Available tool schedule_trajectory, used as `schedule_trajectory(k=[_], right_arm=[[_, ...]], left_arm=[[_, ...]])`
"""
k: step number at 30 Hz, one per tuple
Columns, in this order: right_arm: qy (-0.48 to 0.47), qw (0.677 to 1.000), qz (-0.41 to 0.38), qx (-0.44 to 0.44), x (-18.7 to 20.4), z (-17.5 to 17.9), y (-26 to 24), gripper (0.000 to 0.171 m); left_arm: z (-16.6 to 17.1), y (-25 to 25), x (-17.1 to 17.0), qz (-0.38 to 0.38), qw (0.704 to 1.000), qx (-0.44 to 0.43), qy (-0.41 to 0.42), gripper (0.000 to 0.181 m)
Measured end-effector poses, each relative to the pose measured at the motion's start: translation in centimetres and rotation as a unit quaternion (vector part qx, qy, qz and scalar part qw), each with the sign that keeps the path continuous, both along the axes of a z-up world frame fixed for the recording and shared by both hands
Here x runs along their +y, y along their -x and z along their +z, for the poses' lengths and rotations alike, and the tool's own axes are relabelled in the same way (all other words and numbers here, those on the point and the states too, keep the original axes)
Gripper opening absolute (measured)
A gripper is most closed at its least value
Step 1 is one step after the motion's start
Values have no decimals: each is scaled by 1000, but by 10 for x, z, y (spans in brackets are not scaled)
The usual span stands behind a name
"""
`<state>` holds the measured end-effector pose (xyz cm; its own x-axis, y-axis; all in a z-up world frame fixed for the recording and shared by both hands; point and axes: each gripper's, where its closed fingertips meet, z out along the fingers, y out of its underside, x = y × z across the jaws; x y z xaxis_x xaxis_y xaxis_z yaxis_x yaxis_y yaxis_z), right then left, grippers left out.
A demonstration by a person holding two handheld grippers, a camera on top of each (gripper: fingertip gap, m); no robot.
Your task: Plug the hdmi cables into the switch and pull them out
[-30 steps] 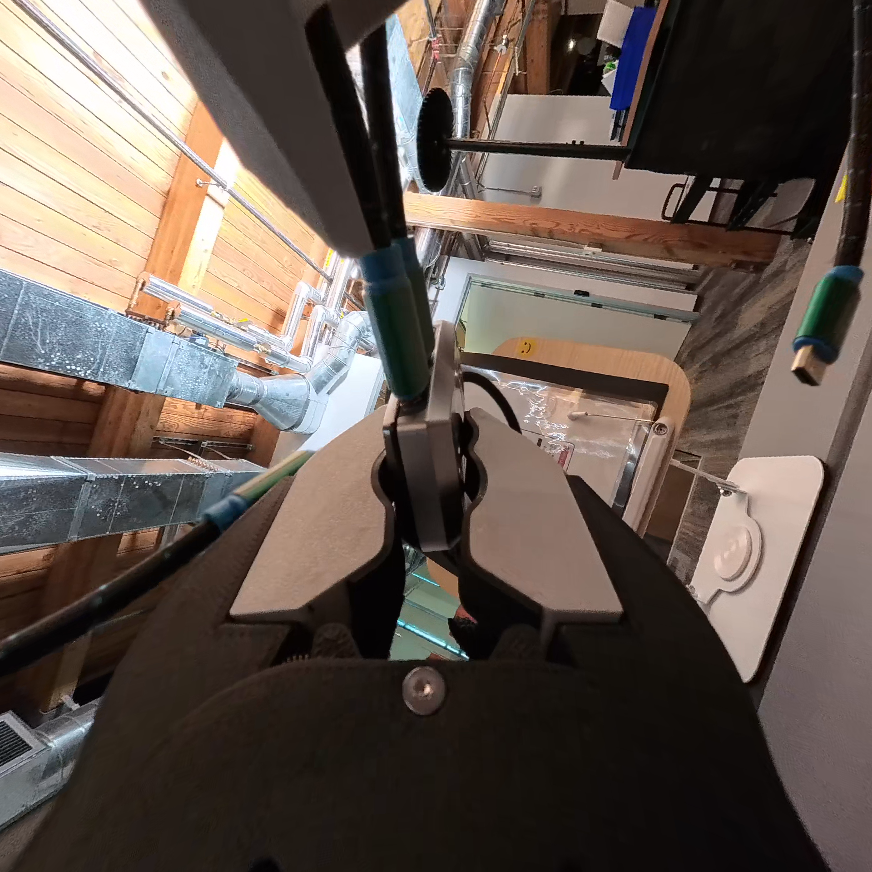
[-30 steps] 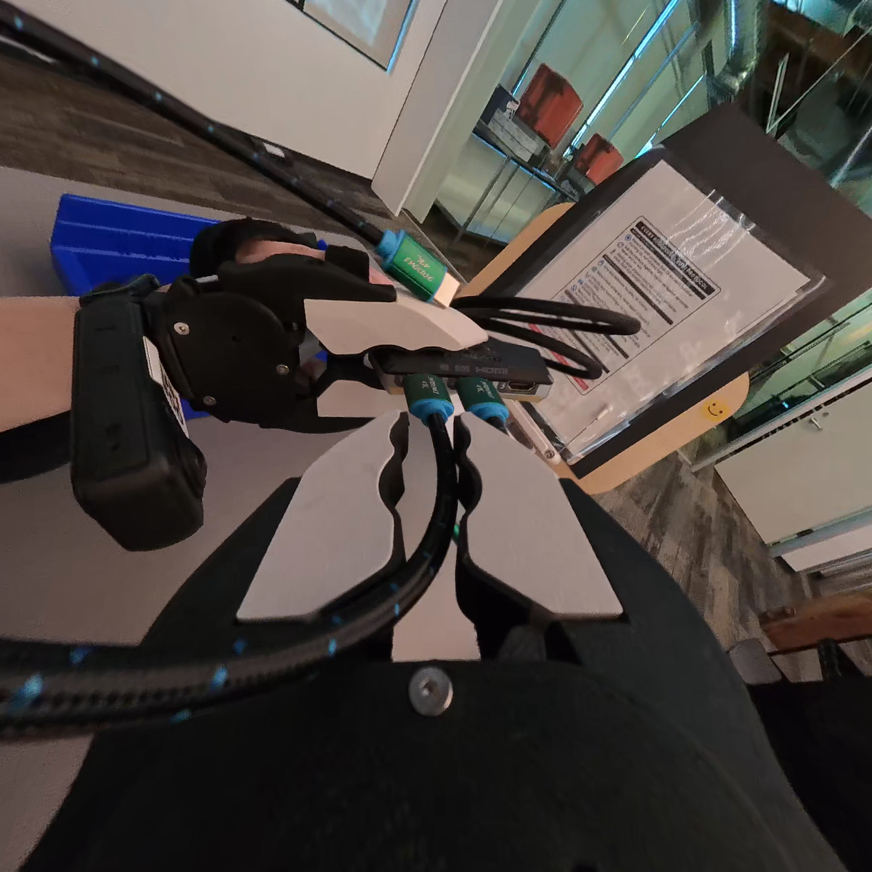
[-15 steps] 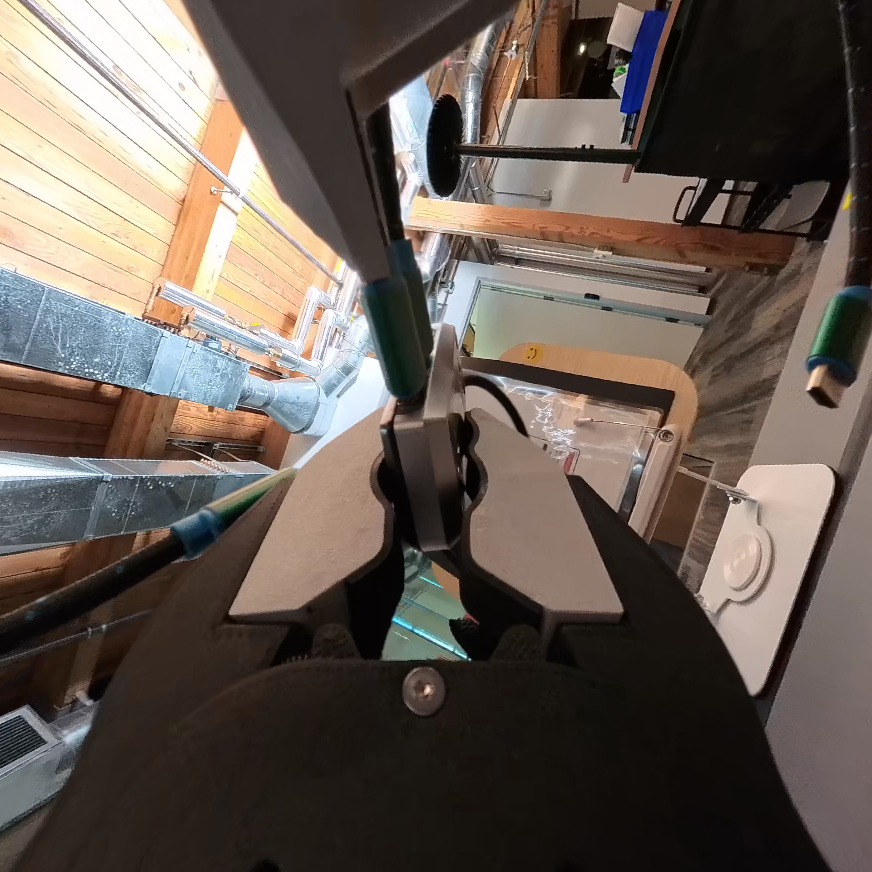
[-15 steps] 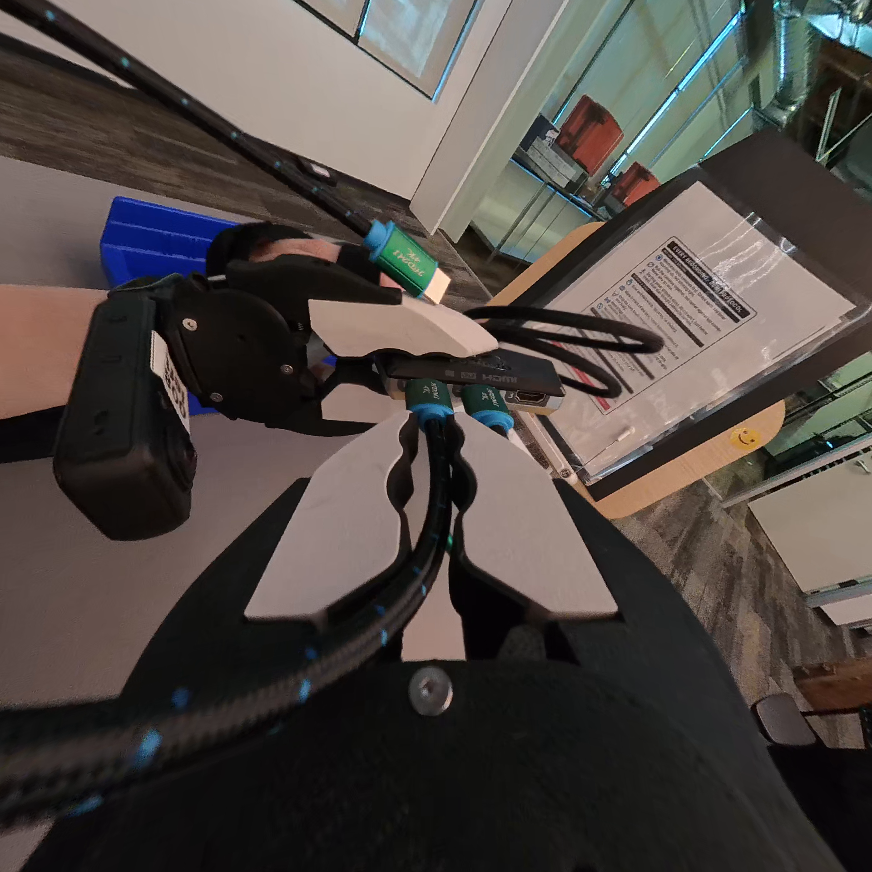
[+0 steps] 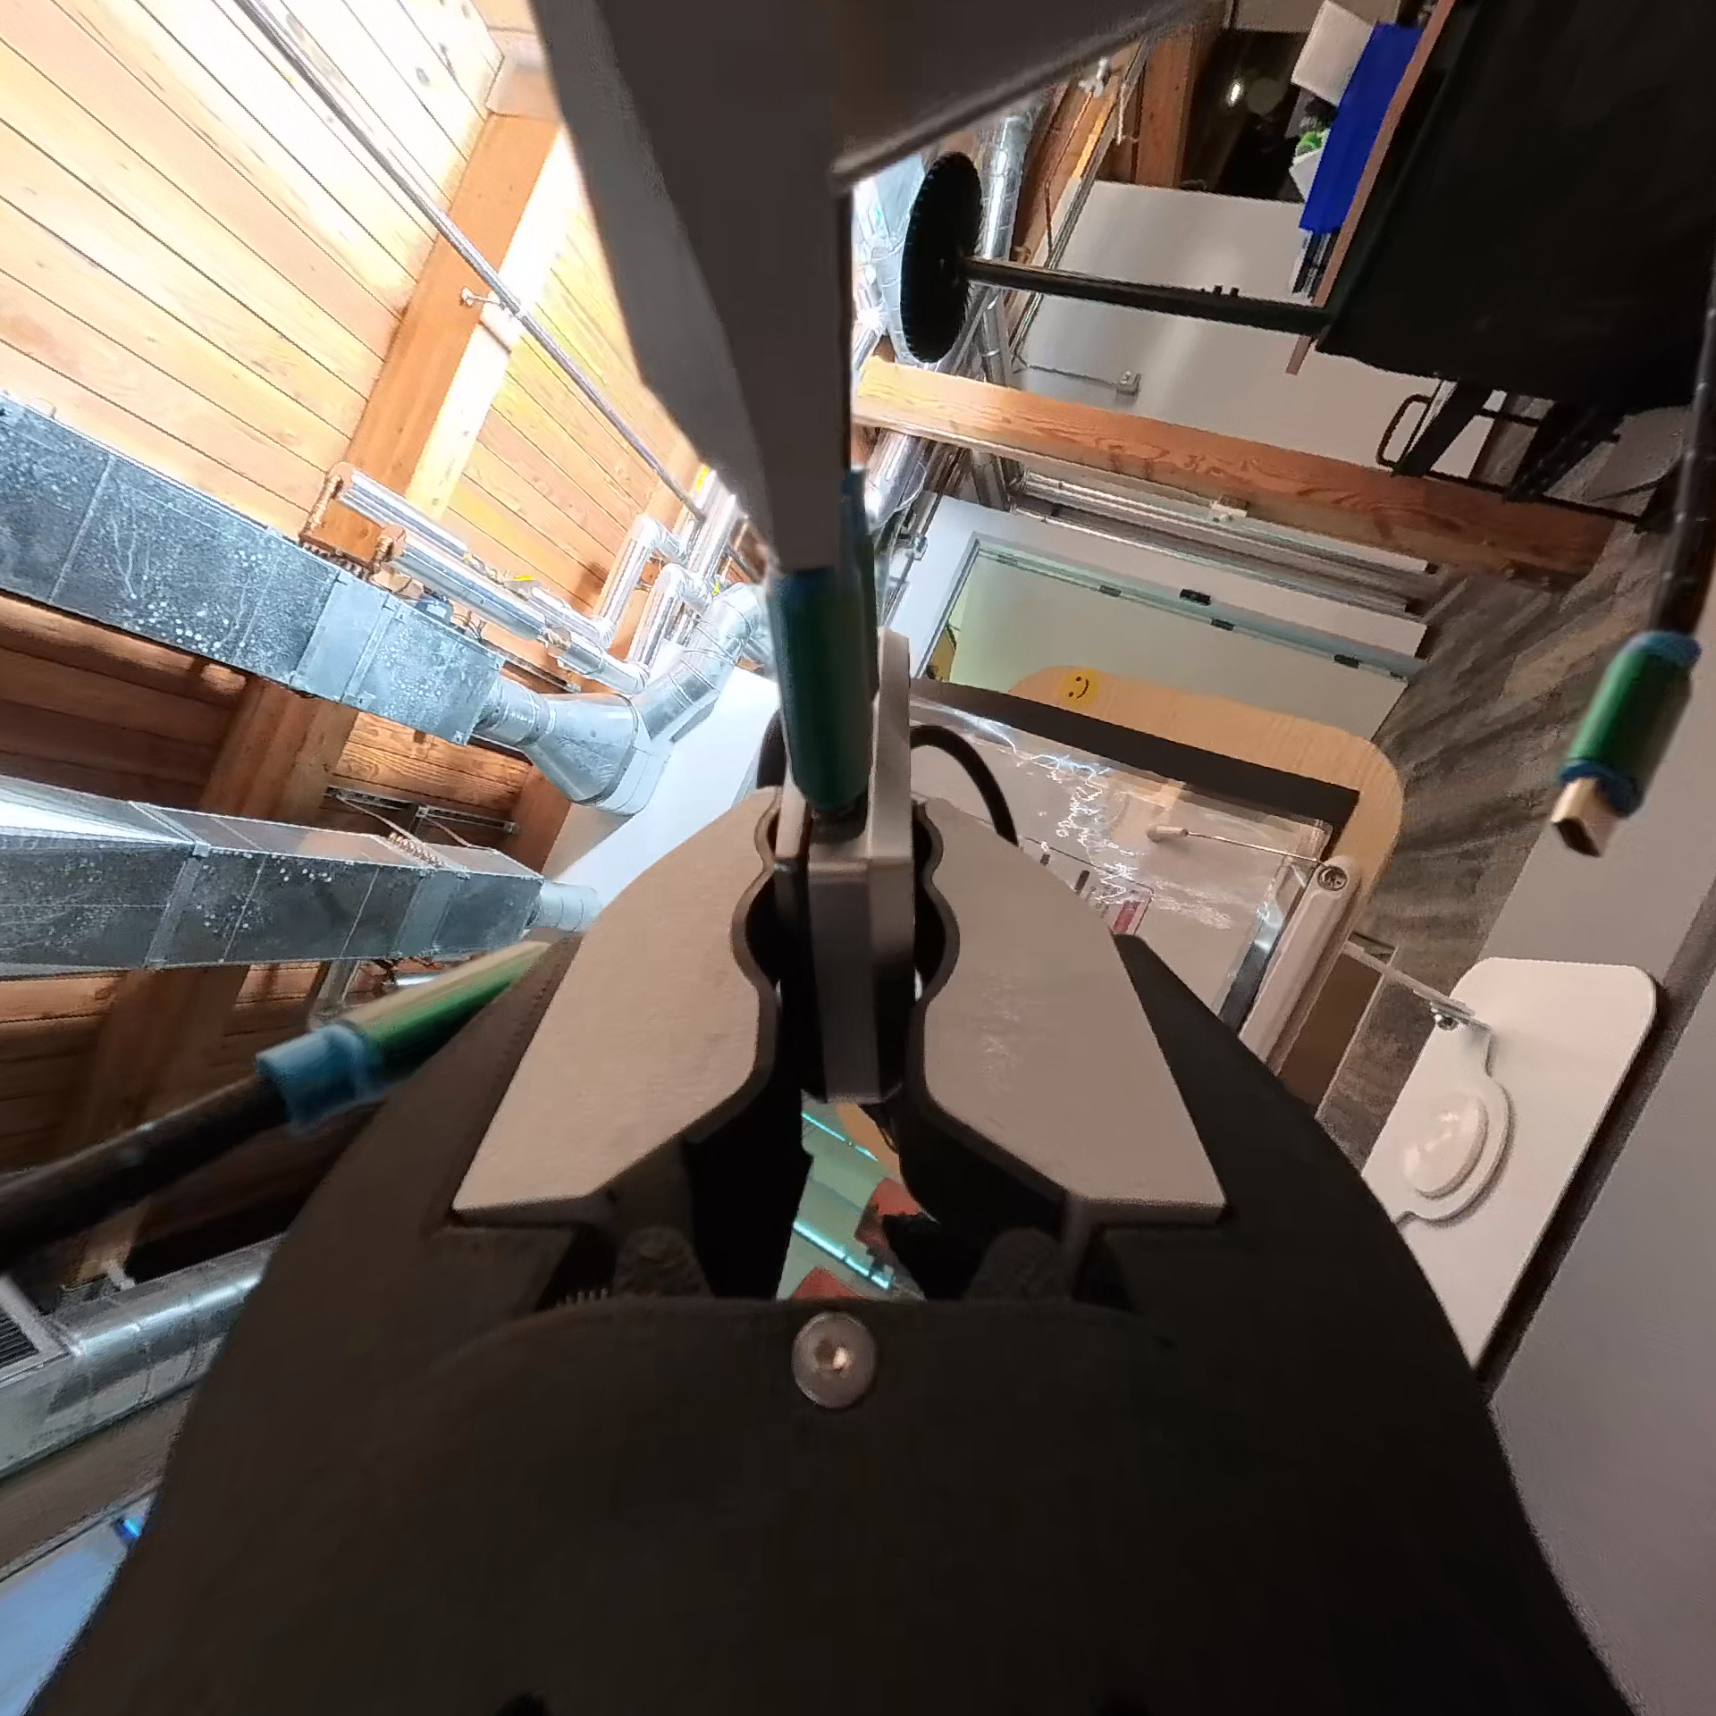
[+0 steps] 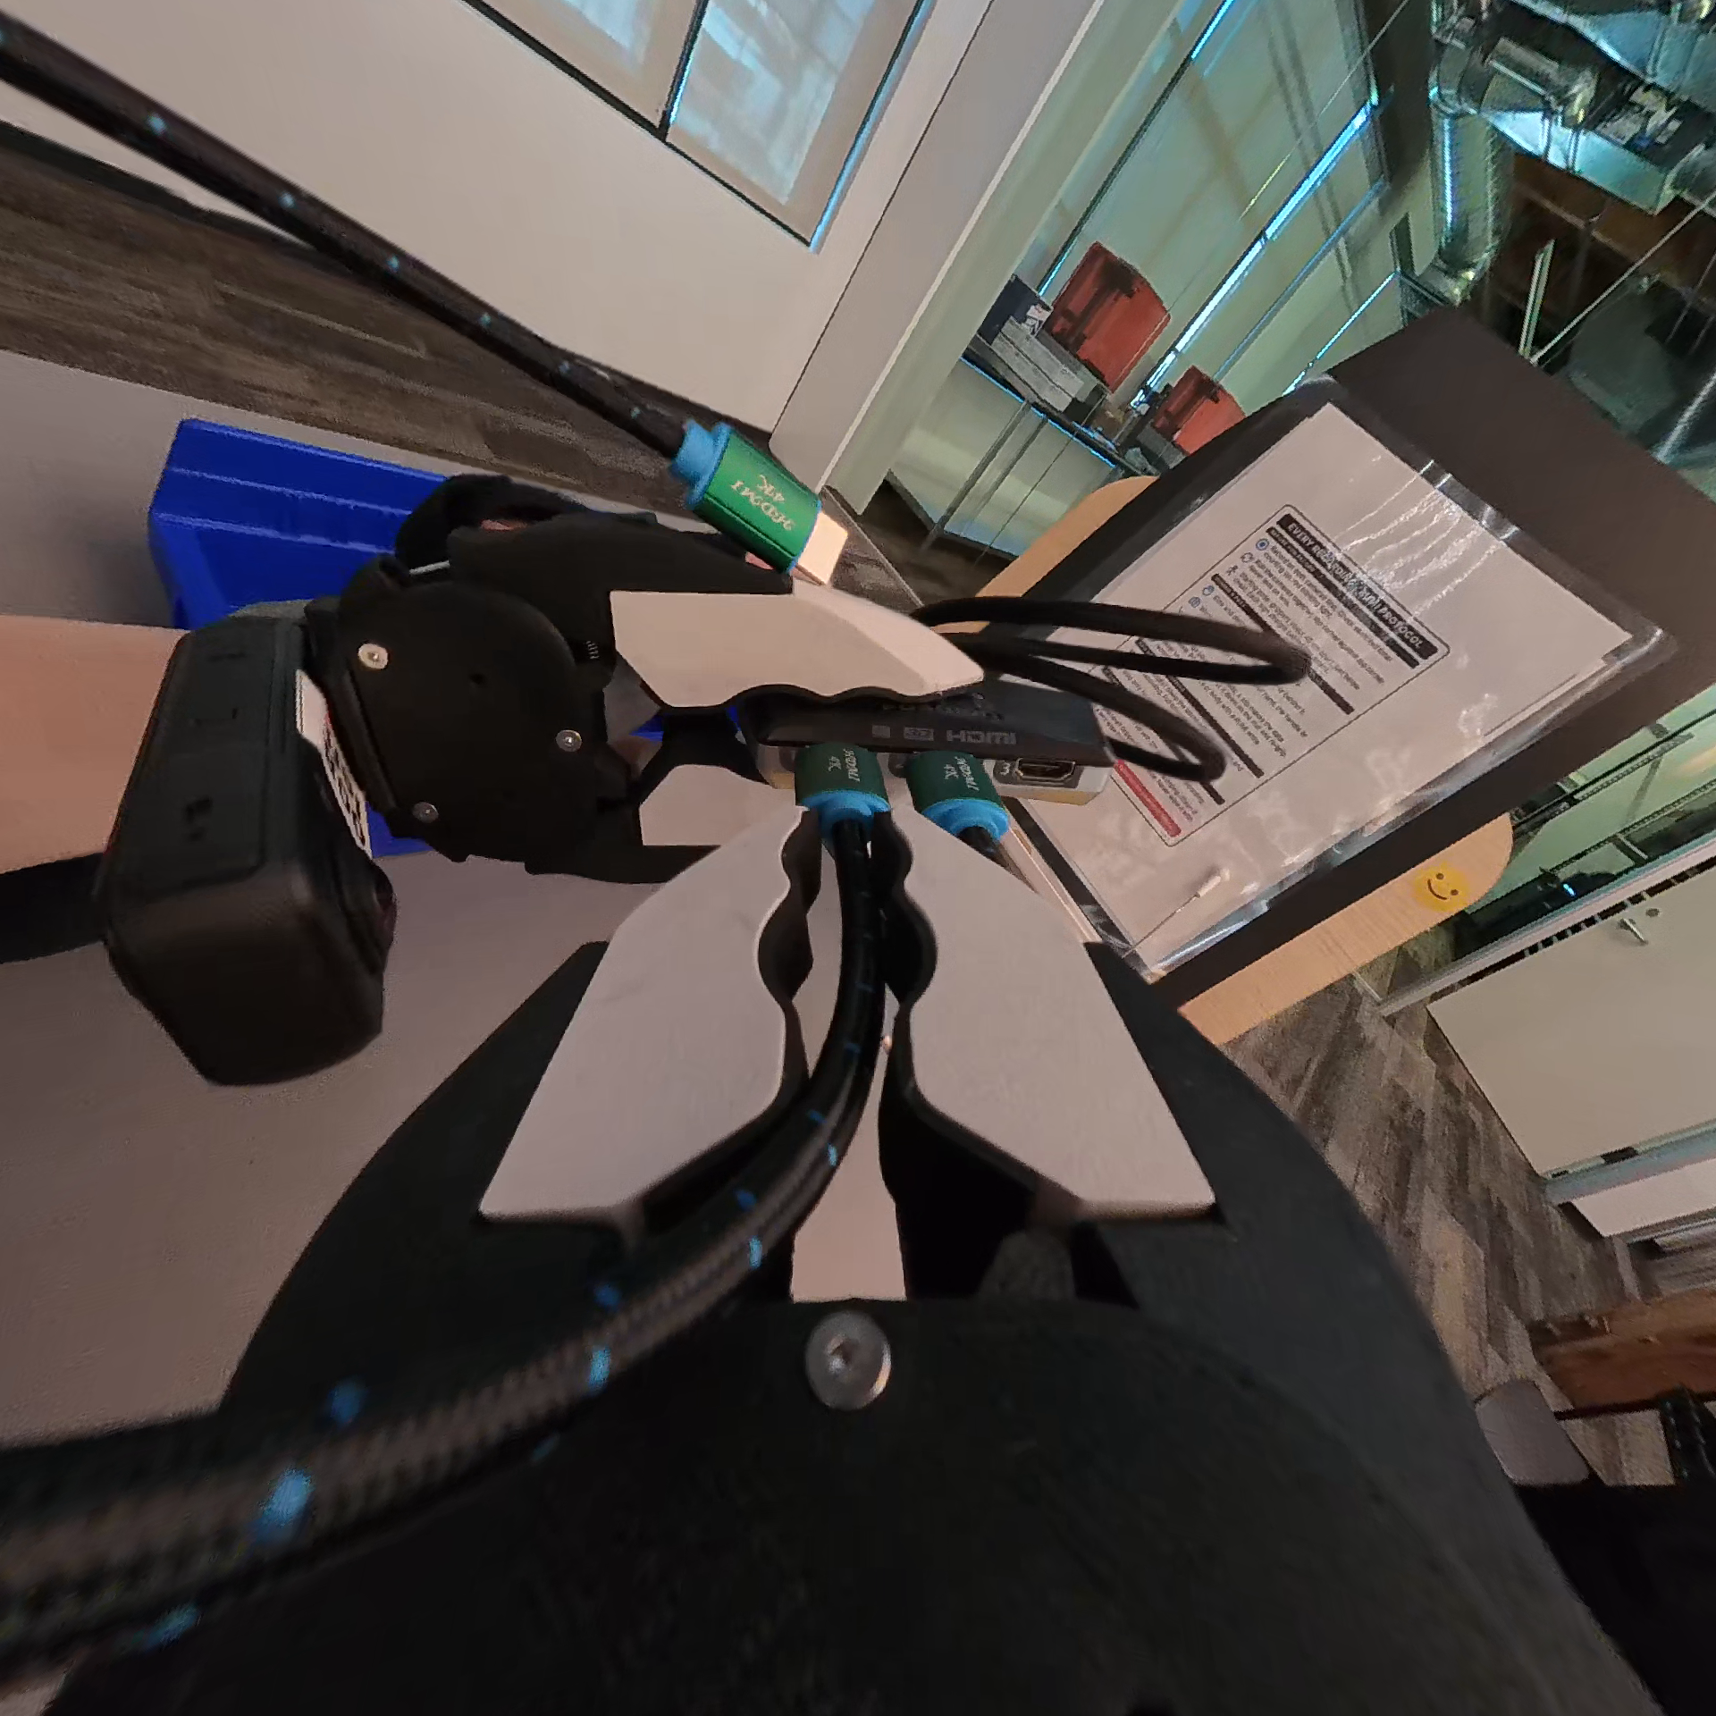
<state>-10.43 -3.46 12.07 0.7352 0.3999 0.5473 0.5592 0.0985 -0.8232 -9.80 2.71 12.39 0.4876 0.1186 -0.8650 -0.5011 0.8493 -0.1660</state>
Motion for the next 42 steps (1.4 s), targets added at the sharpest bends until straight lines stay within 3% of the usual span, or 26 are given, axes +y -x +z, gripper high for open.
schedule_trajectory(k=[6, 10, 13, 16, 22, 27, 35, 37, 42], right_arm=[[-7, 1000, 10, -1, -6, 6, 2, 12], [-84, 993, 15, 78, -54, 67, -31, 12], [-79, 993, -21, 87, -77, 80, -61, 12], [-21, 992, -43, 118, -78, 72, -94, 11], [144, 967, -111, 176, -83, 16, -189, 12], [342, 897, -194, 201, -113, -79, -266, 12], [604, 753, -166, 202, -141, -202, -280, 11], [637, 733, -125, 200, -137, -217, -269, 11], [661, 693, -149, 244, -121, -239, -280, 13]], left_arm=[[8, 3, -4, -14, 1000, -10, 1, 23], [13, 51, 64, 71, 990, -50, 113, 22], [33, 76, 65, 59, 988, -86, 117, 21], [38, 81, 66, 64, 985, -89, 132, 21], [30, 80, 72, 23, 971, -87, 223, 21], [27, 73, 71, 25, 969, -63, 239, 21], [12, 60, 72, 45, 969, -16, 244, 21], [11, 57, 71, 45, 969, -10, 244, 21], [8, 52, 69, 48, 970, 2, 240, 21]])
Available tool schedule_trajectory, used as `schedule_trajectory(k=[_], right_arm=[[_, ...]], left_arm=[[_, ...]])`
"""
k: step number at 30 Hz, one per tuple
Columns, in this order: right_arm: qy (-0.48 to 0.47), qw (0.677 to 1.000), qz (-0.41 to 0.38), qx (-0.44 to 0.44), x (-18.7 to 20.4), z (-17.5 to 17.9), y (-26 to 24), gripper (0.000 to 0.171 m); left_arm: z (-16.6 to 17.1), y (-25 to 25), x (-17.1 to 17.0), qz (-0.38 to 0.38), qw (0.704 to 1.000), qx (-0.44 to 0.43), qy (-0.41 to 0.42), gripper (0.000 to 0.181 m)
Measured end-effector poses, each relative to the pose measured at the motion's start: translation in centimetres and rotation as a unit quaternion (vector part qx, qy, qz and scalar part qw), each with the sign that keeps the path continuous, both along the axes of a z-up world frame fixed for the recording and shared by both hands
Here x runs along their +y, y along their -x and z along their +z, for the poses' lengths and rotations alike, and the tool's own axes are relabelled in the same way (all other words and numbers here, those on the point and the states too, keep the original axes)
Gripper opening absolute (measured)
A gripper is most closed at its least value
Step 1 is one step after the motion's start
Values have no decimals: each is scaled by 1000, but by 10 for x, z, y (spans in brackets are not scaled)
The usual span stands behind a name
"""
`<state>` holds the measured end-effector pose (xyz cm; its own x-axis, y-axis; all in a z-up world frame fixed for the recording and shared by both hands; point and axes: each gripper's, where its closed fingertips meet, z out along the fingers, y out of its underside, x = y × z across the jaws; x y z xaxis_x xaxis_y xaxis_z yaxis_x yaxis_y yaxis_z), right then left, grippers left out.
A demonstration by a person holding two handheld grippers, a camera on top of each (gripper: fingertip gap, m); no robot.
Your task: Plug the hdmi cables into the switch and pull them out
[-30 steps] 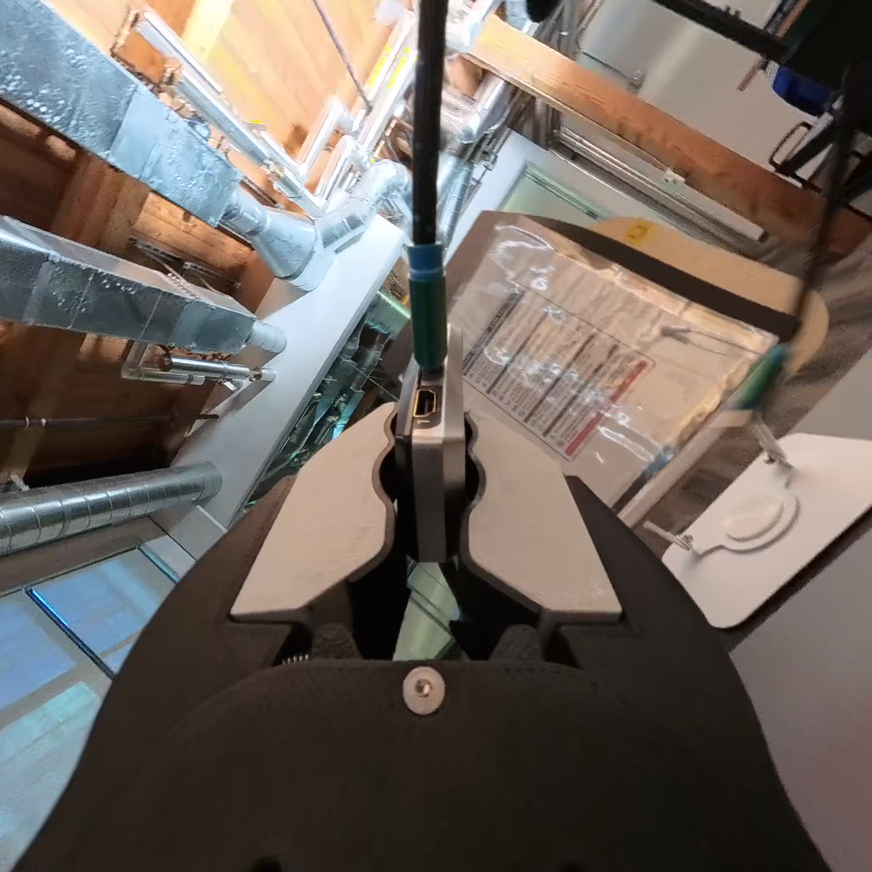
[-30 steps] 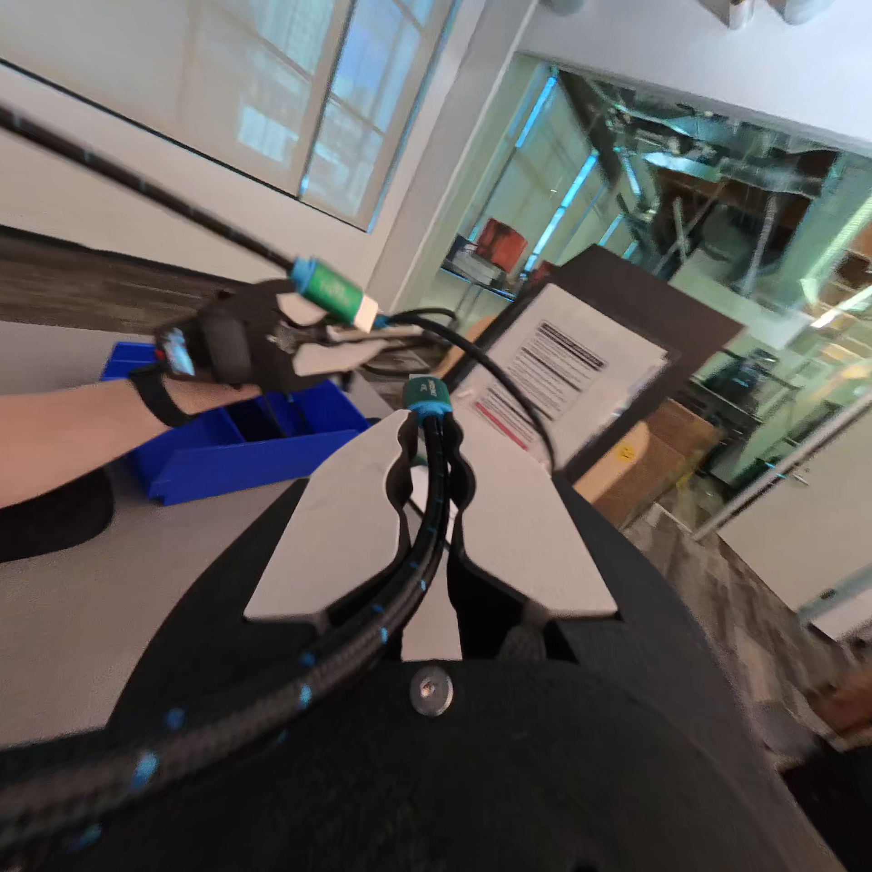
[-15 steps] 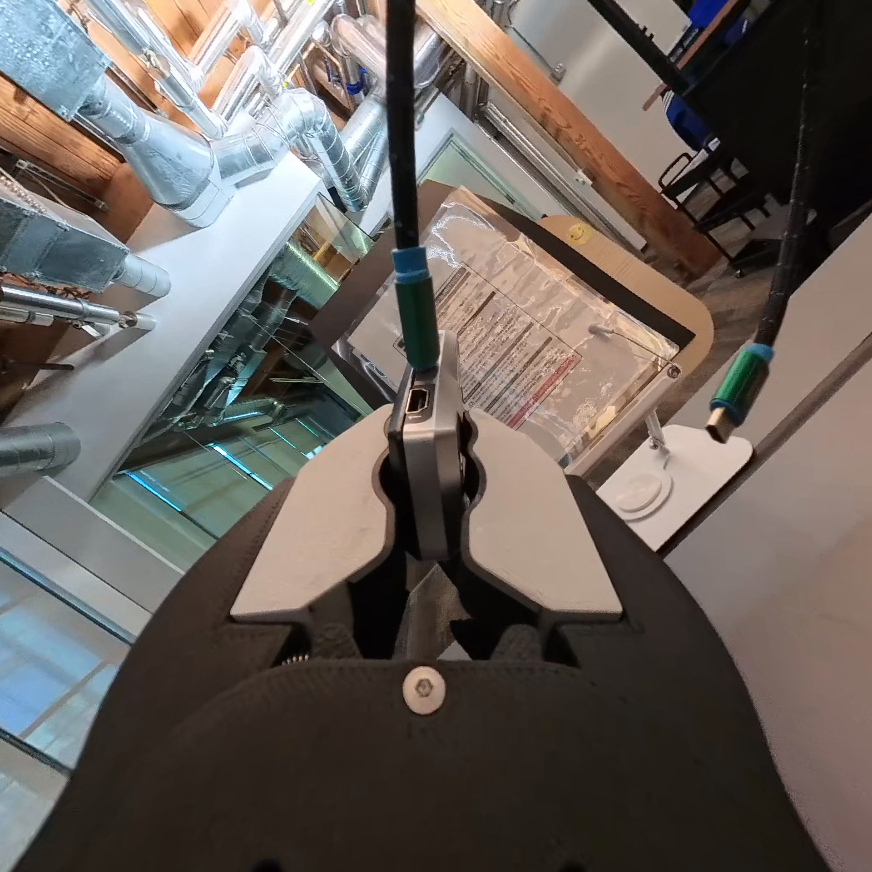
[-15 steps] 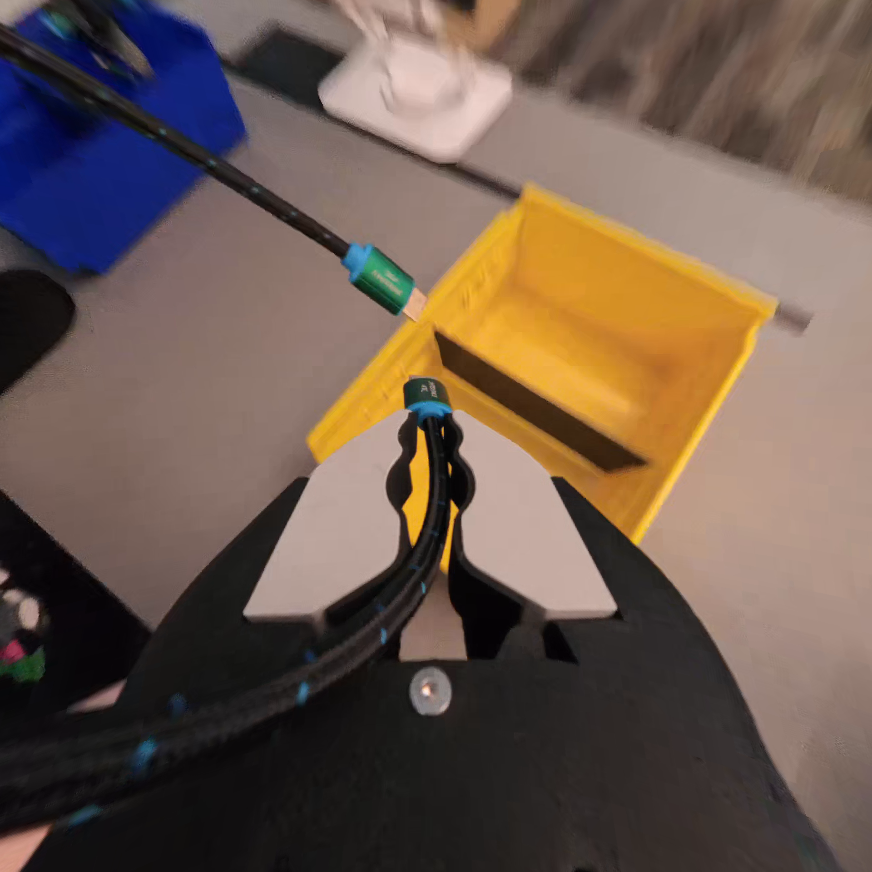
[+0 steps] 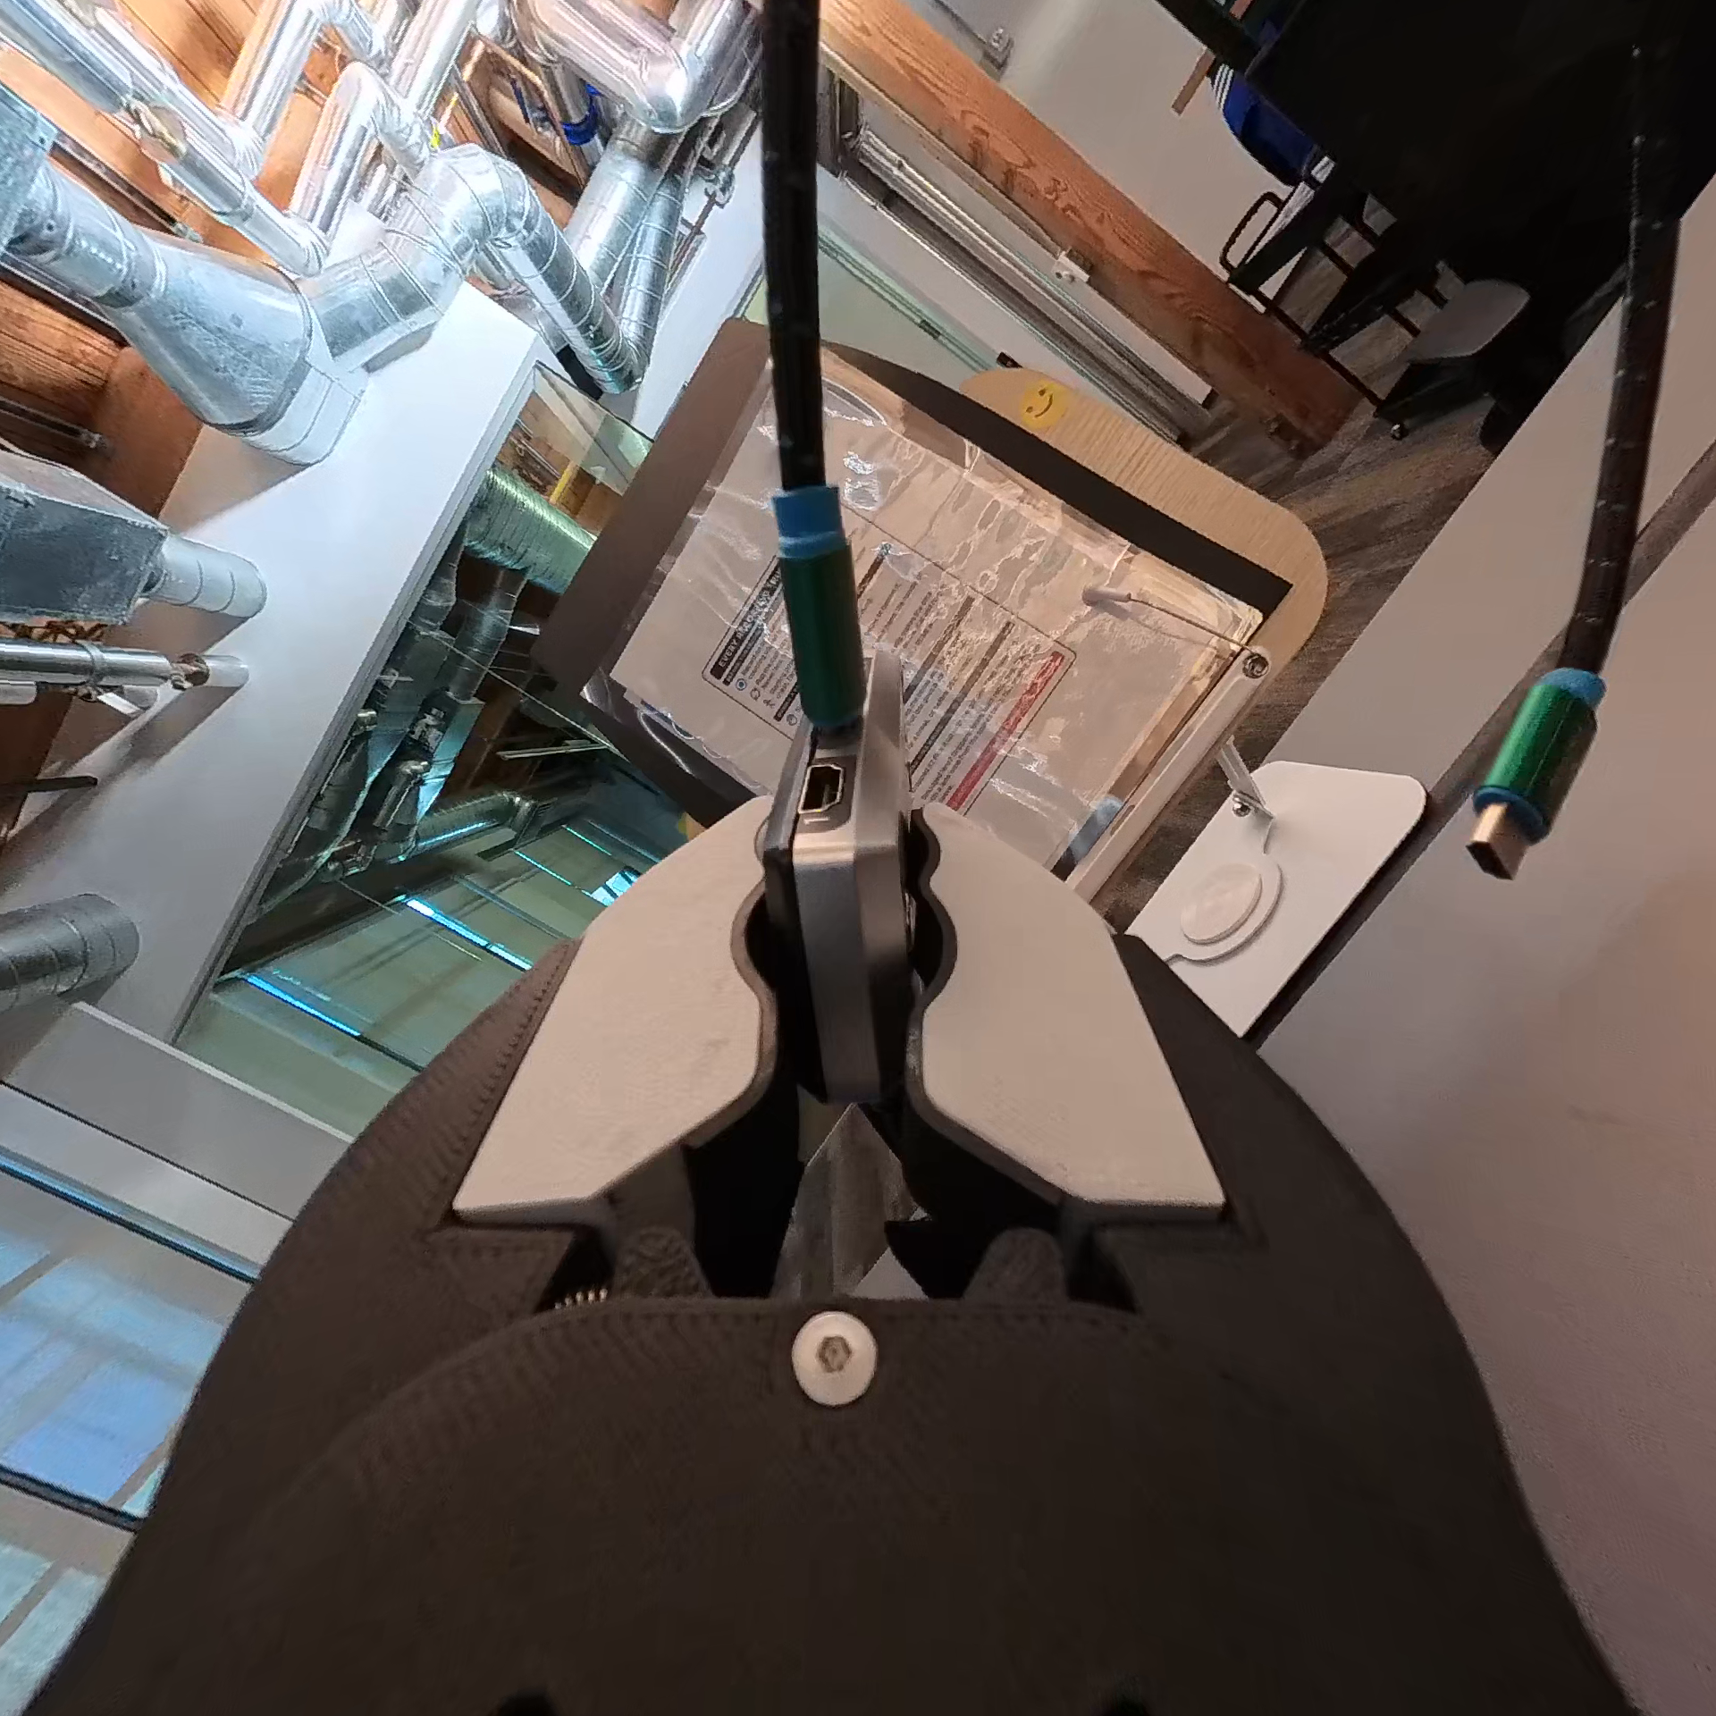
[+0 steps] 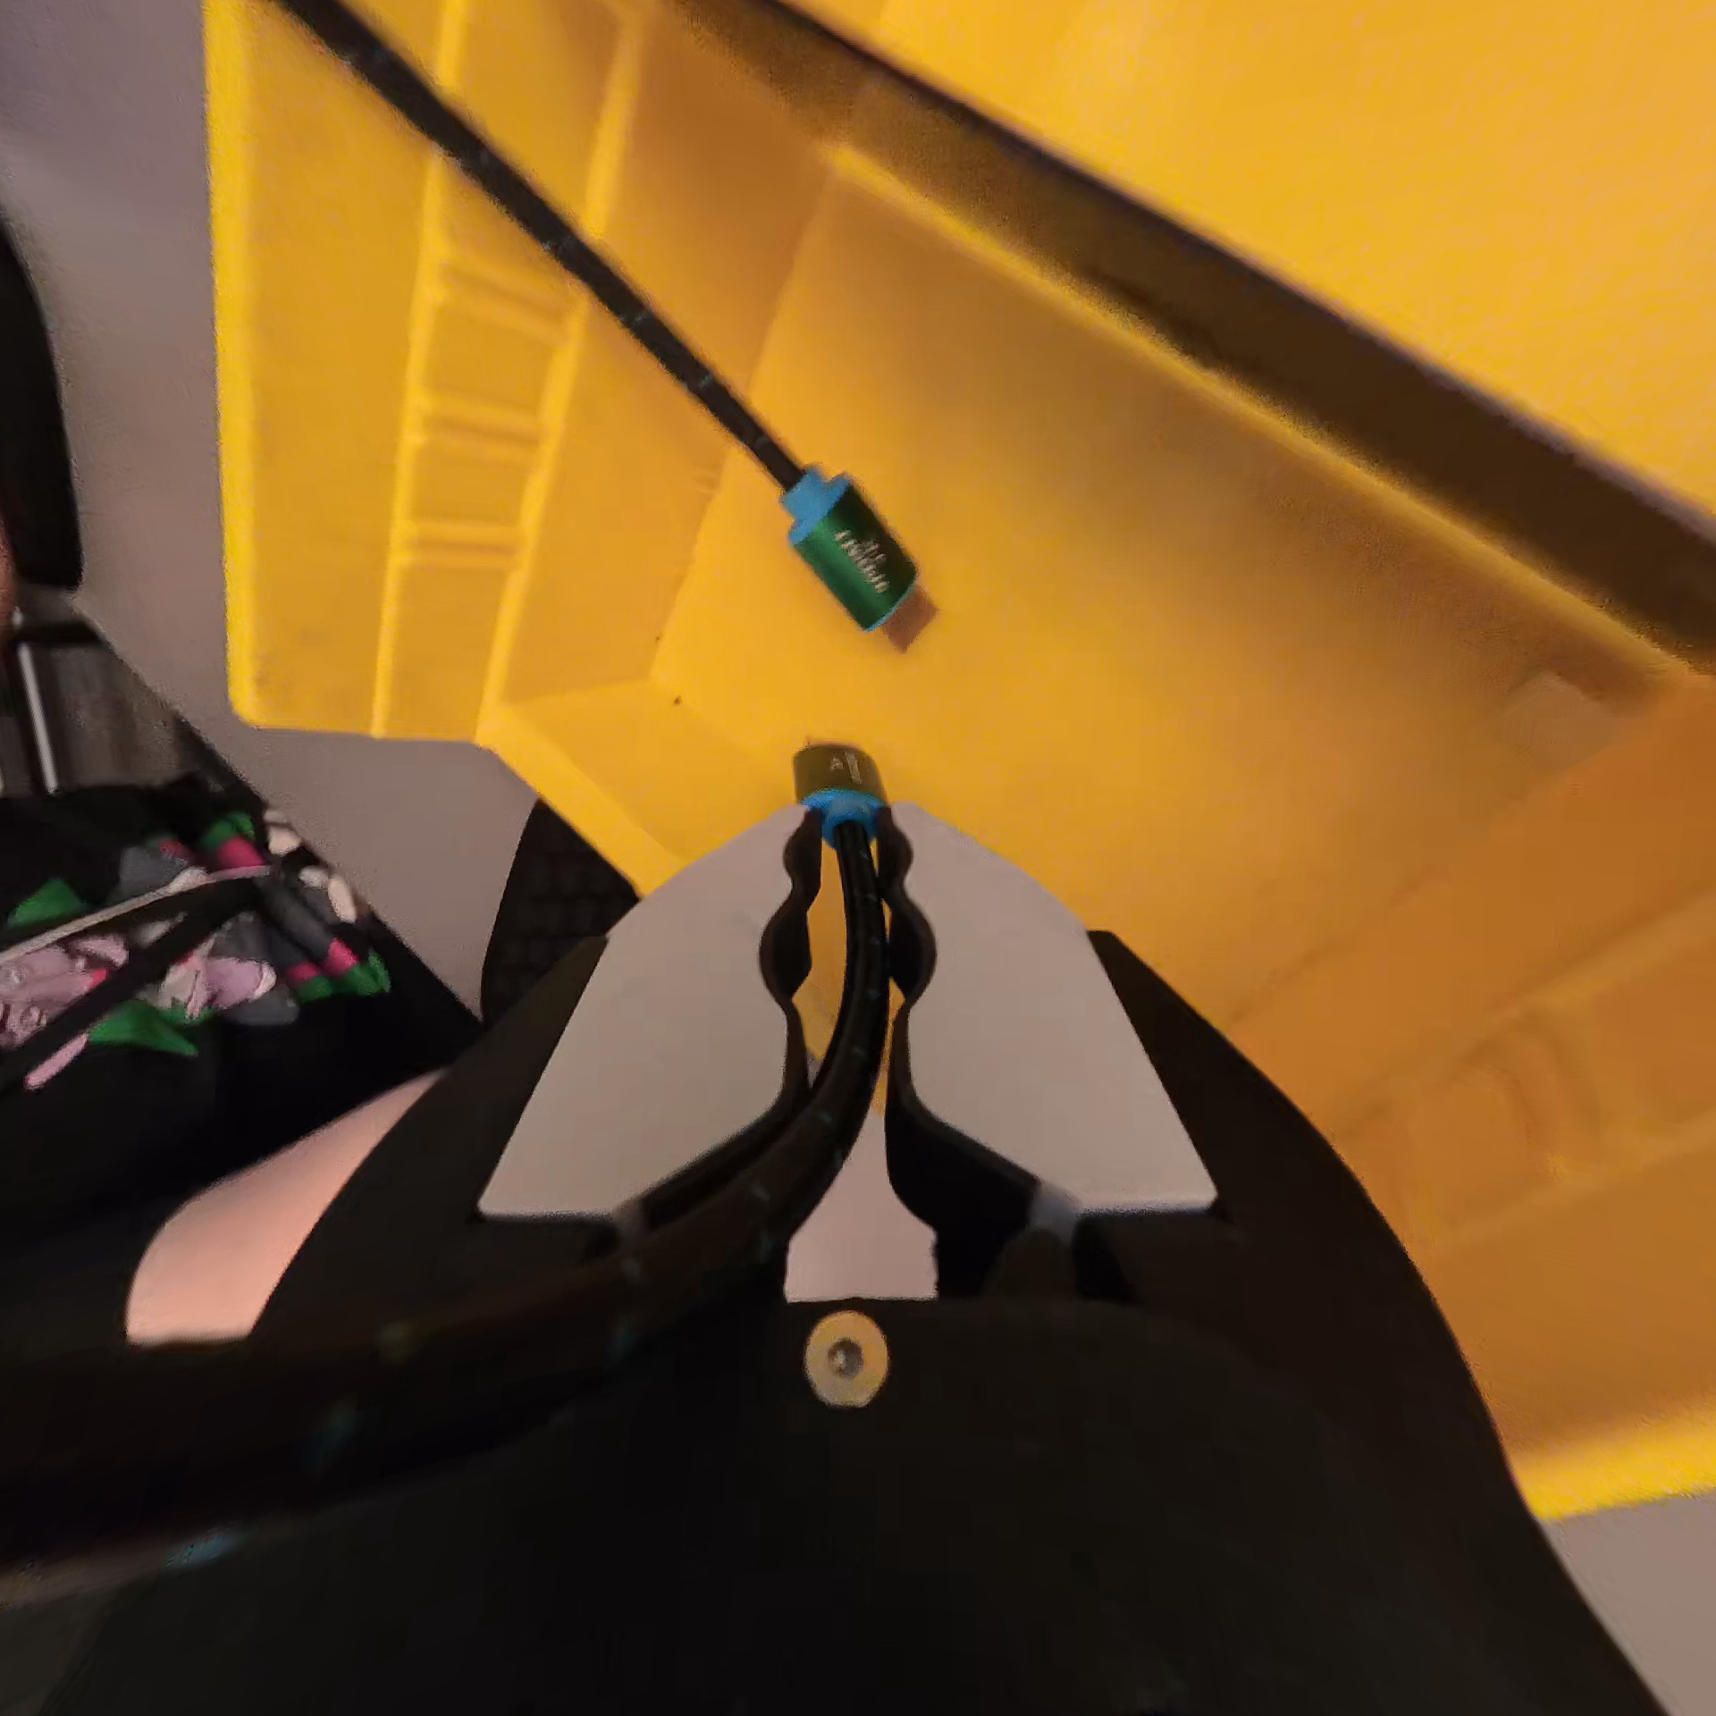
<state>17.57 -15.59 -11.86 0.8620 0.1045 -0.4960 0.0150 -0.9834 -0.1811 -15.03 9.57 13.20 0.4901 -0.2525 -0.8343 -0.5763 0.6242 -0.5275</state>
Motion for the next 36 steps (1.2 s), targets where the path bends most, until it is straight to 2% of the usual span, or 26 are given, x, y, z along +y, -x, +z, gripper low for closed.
schedule_trajectory(k=[4, 7, 11, 14, 16, 18, 19, 23, 25, 26, 27, 30, 33, 36], right_arm=[[-38, 997, -59, -26, 4, 14, -19, 32], [-50, 990, -94, -94, -6, 29, -37, 44], [-95, 970, -132, -181, -7, 57, -58, 44], [-221, 927, -133, -273, 32, 92, -82, 46], [-329, 873, -125, -338, 68, 119, -94, 47], [-376, 841, -110, -372, 95, 126, -96, 49], [-375, 836, -103, -387, 105, 121, -98, 49], [-308, 848, -57, -428, 123, 82, -104, 46], [-286, 863, -68, -411, 124, 68, -106, 33], [-279, 873, -71, -393, 124, 64, -105, 15], [-272, 881, -78, -380, 121, 62, -104, 13], [-236, 892, -139, -360, 102, 77, -107, 12], [-201, 890, -254, -321, 77, 98, -108, 14], [-115, 920, -269, -259, 48, 80, -88, 12]], left_arm=[[1, -1, 0, -2, 1000, -1, 0, 21], [1, 0, 0, 0, 1000, 1, 1, 21], [1, 0, -1, 2, 1000, 4, -1, 21], [1, -1, -2, 1, 1000, 5, 0, 21], [0, -3, -3, 1, 1000, 8, -2, 21], [-1, -5, -4, -1, 1000, 12, -4, 22], [-2, -7, -5, -2, 1000, 15, -5, 21], [-5, -11, -8, -4, 1000, 24, -9, 21], [-6, -13, -8, -6, 1000, 26, -9, 21], [-6, -13, -8, -6, 1000, 26, -10, 21], [-6, -14, -8, -6, 1000, 27, -10, 21], [-8, -15, -7, -5, 999, 31, -10, 21], [-8, -15, -8, -5, 999, 33, -9, 22], [-8, -16, -9, -5, 999, 34, -8, 22]])
